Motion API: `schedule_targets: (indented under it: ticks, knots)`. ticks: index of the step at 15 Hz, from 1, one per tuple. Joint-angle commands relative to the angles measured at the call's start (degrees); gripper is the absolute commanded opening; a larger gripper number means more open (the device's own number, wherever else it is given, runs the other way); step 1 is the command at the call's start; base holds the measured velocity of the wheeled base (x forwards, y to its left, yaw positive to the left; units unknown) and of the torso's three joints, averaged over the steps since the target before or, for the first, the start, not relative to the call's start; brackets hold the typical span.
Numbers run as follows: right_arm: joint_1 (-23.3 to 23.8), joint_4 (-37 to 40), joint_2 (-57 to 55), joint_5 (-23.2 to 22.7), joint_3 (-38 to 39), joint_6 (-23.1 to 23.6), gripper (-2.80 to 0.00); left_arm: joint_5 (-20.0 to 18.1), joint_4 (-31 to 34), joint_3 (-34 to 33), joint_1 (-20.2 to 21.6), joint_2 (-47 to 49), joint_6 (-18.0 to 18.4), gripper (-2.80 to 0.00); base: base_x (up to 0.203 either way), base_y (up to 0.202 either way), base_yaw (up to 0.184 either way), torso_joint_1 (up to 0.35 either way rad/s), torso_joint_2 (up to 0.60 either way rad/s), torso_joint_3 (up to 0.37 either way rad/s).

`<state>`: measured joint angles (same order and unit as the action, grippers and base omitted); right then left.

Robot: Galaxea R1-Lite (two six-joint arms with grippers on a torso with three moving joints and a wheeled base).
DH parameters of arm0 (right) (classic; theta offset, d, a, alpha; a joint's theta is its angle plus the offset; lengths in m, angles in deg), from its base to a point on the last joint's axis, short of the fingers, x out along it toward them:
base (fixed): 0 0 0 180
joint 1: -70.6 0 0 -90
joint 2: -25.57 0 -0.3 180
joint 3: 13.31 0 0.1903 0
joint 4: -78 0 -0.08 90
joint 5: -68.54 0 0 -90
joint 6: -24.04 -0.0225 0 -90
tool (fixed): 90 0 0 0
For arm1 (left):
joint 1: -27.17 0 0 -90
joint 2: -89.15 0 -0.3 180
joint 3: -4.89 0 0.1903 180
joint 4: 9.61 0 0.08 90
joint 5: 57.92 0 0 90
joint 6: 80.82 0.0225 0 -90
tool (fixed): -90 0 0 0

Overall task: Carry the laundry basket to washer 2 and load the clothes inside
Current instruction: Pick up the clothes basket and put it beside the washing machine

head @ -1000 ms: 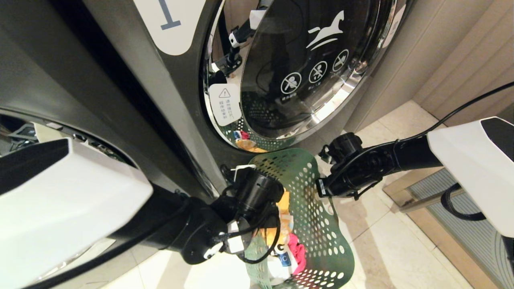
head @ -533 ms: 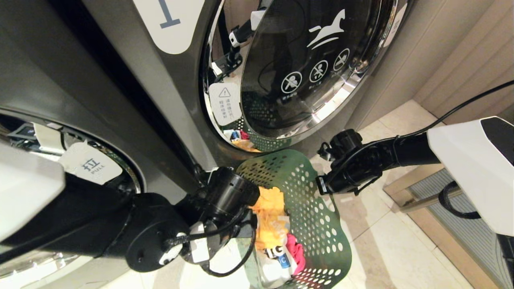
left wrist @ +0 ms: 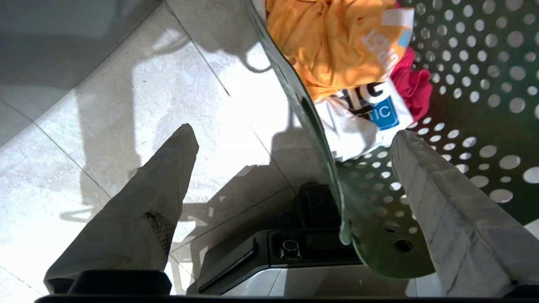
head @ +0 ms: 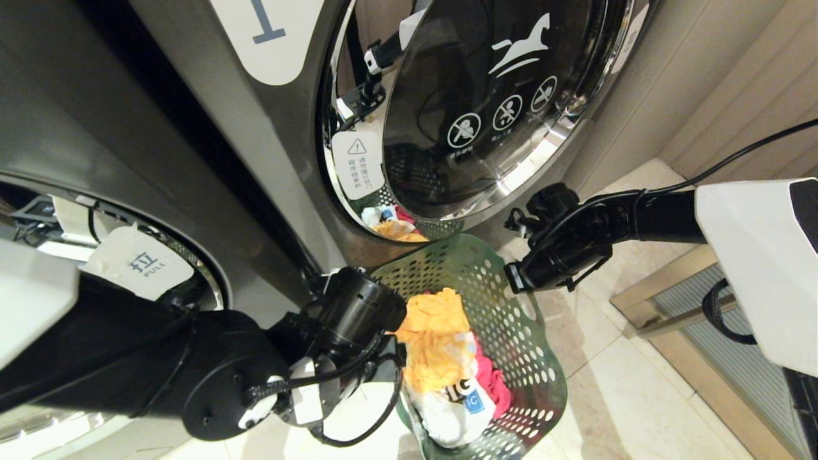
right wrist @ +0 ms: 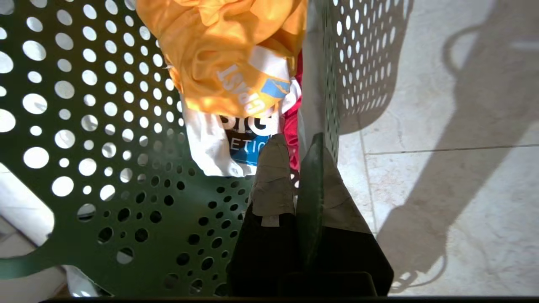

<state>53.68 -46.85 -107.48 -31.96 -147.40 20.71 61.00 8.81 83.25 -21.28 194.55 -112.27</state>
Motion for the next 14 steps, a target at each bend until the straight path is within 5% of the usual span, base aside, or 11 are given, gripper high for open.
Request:
schedule_targets:
  ticks: [1, 7, 8, 14]
  knots:
    - [0.1, 0.5, -0.4, 0.4, -1.1, 0.8, -2.80, 0.2, 0.0, -0.1, -0.2, -0.4, -0.2, 0.00, 0.000, 0.000, 0.000, 0.000, 0.00, 0.000]
    - [0.0, 0.5, -2.0, 4.2, -1.1, 2.6, -2.80, 0.2, -0.1, -0.1, -0.2, -0.4, -1.4, 0.00, 0.000, 0.000, 0.000, 0.000, 0.00, 0.000]
    - [0.0, 0.5, -2.1, 4.3, -1.1, 2.7, 0.00, 0.2, -0.1, -0.1, -0.2, -0.4, -1.4, 0.00, 0.000, 0.000, 0.000, 0.000, 0.00, 0.000]
    - [0.0, 3.6, 2.1, 4.0, -0.1, 0.4, 0.00, 0.2, 0.3, -0.3, -0.2, -3.3, -1.4, 0.00, 0.000, 0.000, 0.000, 0.000, 0.00, 0.000]
